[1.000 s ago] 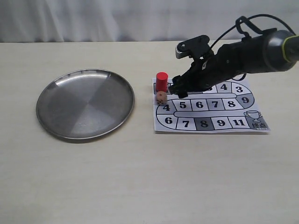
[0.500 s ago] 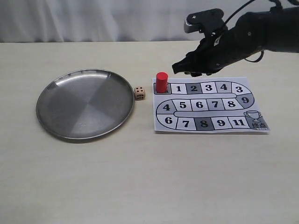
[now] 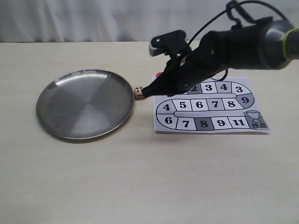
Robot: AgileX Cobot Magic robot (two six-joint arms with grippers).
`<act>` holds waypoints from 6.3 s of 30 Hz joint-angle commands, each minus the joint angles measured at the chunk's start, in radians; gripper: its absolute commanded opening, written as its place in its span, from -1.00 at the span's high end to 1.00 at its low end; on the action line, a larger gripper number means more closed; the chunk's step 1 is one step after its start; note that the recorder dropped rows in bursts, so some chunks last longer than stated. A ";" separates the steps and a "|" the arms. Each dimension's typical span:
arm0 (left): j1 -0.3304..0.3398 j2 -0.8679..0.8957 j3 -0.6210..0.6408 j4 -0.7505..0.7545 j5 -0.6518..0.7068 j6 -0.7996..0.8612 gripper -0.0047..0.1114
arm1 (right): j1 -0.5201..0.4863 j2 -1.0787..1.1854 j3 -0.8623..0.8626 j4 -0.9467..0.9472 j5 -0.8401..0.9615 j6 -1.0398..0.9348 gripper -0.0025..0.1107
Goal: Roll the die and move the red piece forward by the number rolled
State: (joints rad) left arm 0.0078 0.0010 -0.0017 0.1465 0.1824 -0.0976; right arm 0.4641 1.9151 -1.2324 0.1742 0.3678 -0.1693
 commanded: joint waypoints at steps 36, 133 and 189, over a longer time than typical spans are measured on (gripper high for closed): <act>-0.008 -0.001 0.002 -0.002 -0.009 -0.001 0.92 | 0.009 -0.031 -0.104 -0.071 0.004 -0.048 0.85; -0.008 -0.001 0.002 -0.002 -0.009 -0.001 0.92 | -0.231 0.067 -0.258 -0.144 -0.028 0.106 0.88; -0.008 -0.001 0.002 -0.002 -0.009 -0.001 0.92 | -0.342 0.089 -0.237 -0.198 0.093 0.109 0.88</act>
State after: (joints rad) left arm 0.0078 0.0010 -0.0017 0.1465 0.1824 -0.0976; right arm 0.1333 2.1080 -1.4546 -0.0080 0.4554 -0.0466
